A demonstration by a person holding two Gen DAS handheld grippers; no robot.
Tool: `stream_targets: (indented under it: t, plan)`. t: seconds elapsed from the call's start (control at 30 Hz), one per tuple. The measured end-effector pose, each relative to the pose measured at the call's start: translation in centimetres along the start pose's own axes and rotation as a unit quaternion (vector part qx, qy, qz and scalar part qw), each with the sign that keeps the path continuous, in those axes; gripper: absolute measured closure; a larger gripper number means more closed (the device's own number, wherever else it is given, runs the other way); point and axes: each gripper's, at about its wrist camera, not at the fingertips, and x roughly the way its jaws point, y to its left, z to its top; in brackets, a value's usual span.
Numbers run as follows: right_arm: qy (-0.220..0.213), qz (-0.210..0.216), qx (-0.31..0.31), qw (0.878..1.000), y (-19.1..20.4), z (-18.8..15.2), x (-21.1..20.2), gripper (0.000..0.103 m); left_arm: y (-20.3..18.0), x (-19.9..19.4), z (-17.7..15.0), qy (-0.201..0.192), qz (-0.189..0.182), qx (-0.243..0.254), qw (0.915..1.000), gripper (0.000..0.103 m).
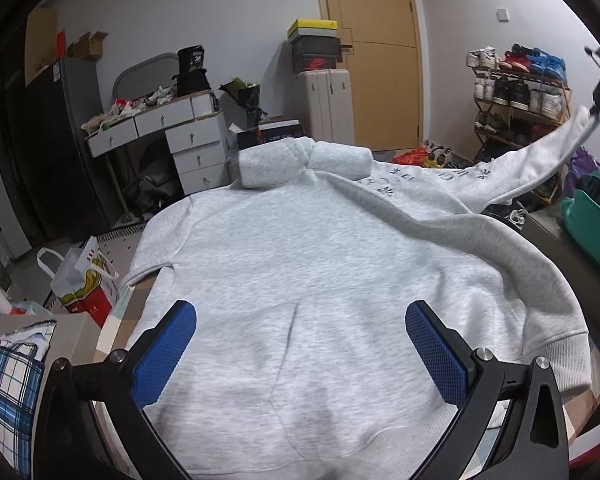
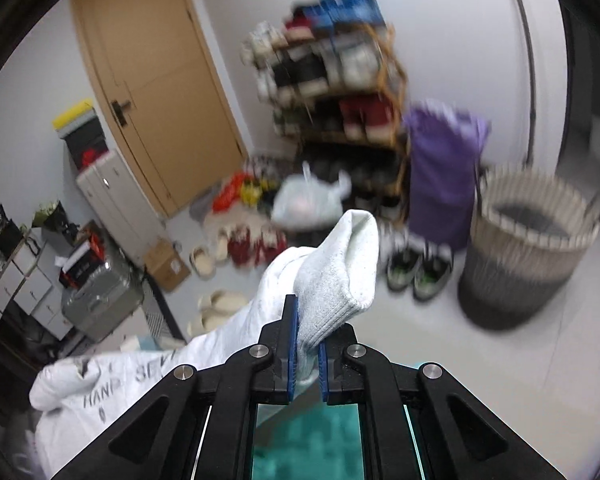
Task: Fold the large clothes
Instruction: 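Grasp the grey sweatshirt sleeve cuff with the right gripper and lift it, then carry the held sleeve across the sweatshirt body and lay it down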
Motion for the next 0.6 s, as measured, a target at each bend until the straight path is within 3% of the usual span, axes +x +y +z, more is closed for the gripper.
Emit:
stream_targets:
  t: [0.13,0.33,0.43,0.6]
  plan:
    - [-0.053,0.023,-0.054,0.997,6.4,2.1,-3.7,0.096,1.1,-0.3,0.0,-0.005,0.009,-0.004,0.9999,0.001]
    - [-0.093,0.12,-0.127,0.98,20.0,2.2,-9.8,0.096,4.8,-1.6,0.1,-0.024,0.021,-0.05,0.9983,0.001]
    - [-0.093,0.179,-0.172,0.964,27.8,-0.5,-12.5,0.096,7.1,-2.5,0.0,-0.036,0.028,-0.082,0.9956,0.001]
    - [-0.061,0.272,-0.238,0.93,40.5,-8.7,-13.9,0.096,9.2,-3.6,-0.4,-0.052,0.04,-0.113,0.9915,0.001]
